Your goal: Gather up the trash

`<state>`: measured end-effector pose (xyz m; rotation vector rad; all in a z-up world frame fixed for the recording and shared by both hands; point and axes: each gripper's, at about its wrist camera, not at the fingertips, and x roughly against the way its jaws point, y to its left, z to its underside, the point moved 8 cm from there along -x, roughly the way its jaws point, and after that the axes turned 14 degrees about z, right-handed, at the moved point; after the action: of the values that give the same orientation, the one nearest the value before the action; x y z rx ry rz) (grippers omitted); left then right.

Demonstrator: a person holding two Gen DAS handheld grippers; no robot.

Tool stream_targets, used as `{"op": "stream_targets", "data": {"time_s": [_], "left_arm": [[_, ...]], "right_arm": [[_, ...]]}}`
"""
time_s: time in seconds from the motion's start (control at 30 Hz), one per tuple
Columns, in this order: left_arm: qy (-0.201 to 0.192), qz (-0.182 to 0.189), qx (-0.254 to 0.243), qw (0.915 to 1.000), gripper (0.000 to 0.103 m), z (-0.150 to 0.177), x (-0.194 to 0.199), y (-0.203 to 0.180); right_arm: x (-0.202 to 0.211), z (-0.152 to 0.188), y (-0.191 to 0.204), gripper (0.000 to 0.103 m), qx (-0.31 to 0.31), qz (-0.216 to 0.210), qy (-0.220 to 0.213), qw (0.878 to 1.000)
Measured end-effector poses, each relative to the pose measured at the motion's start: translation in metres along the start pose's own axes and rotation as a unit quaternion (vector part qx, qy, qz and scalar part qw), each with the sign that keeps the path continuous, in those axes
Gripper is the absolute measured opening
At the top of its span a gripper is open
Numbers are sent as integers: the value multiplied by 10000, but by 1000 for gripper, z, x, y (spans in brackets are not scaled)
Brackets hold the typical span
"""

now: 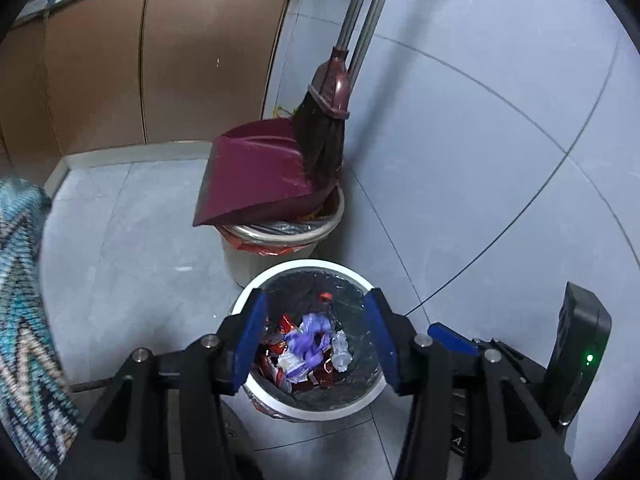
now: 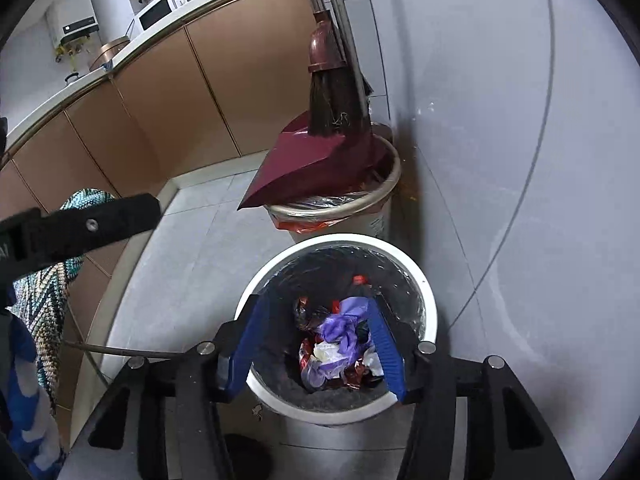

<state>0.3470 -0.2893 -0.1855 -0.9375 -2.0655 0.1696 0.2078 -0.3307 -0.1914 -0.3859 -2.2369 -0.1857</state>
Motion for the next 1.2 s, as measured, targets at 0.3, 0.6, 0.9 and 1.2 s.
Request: {"op": "stream_targets", "data": {"time_s": [0.3, 0.6, 0.9, 1.2], "left_arm": [[-651, -553, -182, 9962, 56, 8, 98, -19], [-1462, -1514, -597, 9758, 70, 36, 239, -39], [-1952, -2218, -637, 9532, 72, 82, 340, -46], [-2371, -2692, -515, 9320, 72, 118, 408, -49]], "right_arm": [[82, -8, 20, 80, 64, 7, -578, 9983], [200, -3, 62, 103, 406, -257, -1338, 9898], [280, 12, 92, 103, 710, -333, -1975, 9772], [319, 29, 111, 103, 932, -408, -2164, 9710]]}}
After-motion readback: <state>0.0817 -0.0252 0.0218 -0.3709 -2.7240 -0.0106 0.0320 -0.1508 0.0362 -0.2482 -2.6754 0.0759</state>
